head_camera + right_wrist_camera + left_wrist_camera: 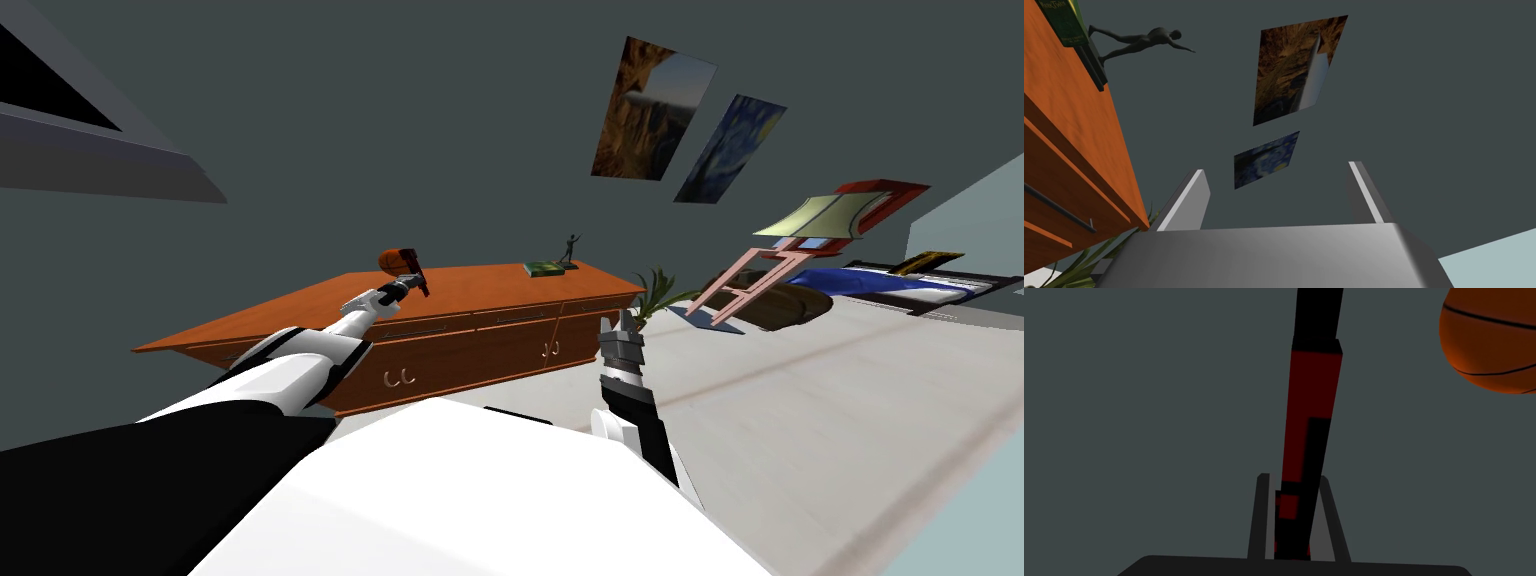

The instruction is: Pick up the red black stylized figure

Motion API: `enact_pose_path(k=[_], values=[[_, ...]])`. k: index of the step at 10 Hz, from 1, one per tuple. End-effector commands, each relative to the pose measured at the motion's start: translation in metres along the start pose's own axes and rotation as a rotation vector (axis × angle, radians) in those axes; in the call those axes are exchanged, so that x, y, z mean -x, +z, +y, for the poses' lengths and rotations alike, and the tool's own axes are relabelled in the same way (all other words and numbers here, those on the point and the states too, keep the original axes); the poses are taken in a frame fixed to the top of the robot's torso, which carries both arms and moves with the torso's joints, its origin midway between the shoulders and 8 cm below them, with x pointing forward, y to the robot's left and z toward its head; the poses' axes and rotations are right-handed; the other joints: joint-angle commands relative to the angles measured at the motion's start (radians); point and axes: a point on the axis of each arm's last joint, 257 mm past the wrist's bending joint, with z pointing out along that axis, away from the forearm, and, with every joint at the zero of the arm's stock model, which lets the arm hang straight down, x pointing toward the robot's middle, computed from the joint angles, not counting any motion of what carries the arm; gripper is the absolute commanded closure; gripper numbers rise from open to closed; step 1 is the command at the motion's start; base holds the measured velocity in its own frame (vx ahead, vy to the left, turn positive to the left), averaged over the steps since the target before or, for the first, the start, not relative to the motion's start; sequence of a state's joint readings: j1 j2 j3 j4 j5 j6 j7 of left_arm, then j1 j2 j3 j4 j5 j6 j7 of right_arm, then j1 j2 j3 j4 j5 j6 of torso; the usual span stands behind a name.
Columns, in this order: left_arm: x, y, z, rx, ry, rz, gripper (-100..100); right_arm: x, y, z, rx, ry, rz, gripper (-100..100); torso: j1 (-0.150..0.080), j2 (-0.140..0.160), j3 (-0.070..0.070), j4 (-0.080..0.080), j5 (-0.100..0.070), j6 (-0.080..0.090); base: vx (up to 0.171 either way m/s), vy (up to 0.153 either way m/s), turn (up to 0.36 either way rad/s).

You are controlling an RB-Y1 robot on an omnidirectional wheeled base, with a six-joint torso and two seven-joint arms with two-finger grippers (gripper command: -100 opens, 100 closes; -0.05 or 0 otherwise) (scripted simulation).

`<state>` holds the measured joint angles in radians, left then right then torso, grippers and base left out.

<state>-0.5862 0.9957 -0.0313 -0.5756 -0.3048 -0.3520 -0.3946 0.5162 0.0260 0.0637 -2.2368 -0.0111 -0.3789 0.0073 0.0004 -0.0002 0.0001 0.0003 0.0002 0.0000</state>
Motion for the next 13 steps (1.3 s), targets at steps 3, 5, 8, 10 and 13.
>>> enact_pose_path(k=[3,5,8,10,13], values=[[-0.011,-0.007,0.01,0.039,-0.041,0.01,100,0.0,0.0,0.0,0.0,0.0,0.0,0,0.0,0.0,0.0,0.0,0.0,0.0,0.005,0.013,-0.052],[-0.023,-0.014,0.01,0.036,-0.021,0.029,100,0.0,0.0,0.0,0.0,0.0,0.0,0,0.005,-0.005,-0.004,-0.003,0.003,0.003,0.025,0.057,-0.064],[-0.035,-0.025,0.021,0.084,-0.049,0.042,100,0.0,0.0,0.0,0.0,0.0,0.0,0,0.008,-0.007,-0.007,-0.008,0.009,0.004,0.015,0.041,-0.082],[-0.043,-0.032,0.016,0.062,-0.031,0.053,100,0.0,0.0,0.0,0.0,0.0,0.0,0,0.012,-0.009,-0.01,-0.011,0.014,0.001,0.01,0.024,0.008],[-0.044,-0.04,0.021,0.093,-0.061,0.044,100,0.0,0.0,0.0,0.0,0.0,0.0,0,0.01,-0.008,-0.012,-0.015,0.018,0.001,0.006,0.013,-0.044]])
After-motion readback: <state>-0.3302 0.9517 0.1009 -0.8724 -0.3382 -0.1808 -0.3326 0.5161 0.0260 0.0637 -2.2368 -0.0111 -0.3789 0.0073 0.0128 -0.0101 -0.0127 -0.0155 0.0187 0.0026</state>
